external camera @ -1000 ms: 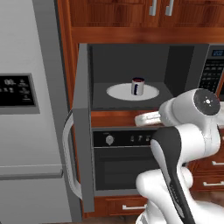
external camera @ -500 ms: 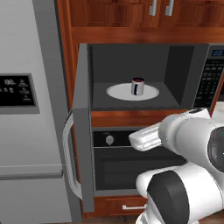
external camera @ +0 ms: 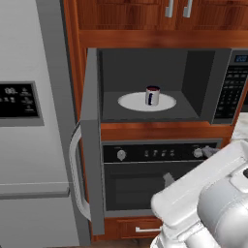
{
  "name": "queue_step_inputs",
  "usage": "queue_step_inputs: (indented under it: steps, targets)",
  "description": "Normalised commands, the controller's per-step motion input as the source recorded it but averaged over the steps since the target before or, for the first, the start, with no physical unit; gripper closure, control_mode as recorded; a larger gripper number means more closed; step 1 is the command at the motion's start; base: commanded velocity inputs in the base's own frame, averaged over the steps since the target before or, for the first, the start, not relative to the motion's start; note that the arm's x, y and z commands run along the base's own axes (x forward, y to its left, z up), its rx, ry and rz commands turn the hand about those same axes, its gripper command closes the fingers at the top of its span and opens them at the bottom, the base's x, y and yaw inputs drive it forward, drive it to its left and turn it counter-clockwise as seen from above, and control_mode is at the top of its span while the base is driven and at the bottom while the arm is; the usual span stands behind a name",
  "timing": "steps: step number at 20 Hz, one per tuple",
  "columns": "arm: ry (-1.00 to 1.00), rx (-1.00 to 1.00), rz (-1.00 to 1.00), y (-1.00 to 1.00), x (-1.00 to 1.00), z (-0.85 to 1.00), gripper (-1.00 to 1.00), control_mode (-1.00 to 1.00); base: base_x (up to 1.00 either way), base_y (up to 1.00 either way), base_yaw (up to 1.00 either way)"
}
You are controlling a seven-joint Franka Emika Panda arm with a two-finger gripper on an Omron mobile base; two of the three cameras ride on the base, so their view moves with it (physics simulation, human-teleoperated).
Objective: Place the microwavable item in the microwave. Then, close the microwave door and press the start button.
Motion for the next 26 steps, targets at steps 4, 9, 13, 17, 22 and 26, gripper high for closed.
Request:
queue_step_inputs:
  steps: [4, 9, 13, 17, 22, 26]
  targets:
    - [-0.26, -0.28, 0.27, 0.40, -0.85, 0.00, -1.00, -1.00, 0.00, 0.00, 0.00]
    - [-0.15, -0.50, 0.10, 0.99, -0.02, -0.21, -1.00, -1.00, 0.00, 0.00, 0.00]
    - [0.00, -0.54, 0.00, 1.00, 0.28, -0.36, -1.00, -1.00, 0.00, 0.00, 0.00]
    - [0.06, -0.45, 0.00, 0.83, 0.84, -0.56, -1.00, -1.00, 0.00, 0.00, 0.00]
    - [0.01, -0.30, 0.00, 0.43, 1.00, -0.63, -1.00, -1.00, 0.00, 0.00, 0.00]
    - [0.08, -0.22, 0.00, 0.79, 1.00, -0.70, -1.00, -1.00, 0.00, 0.00, 0.00]
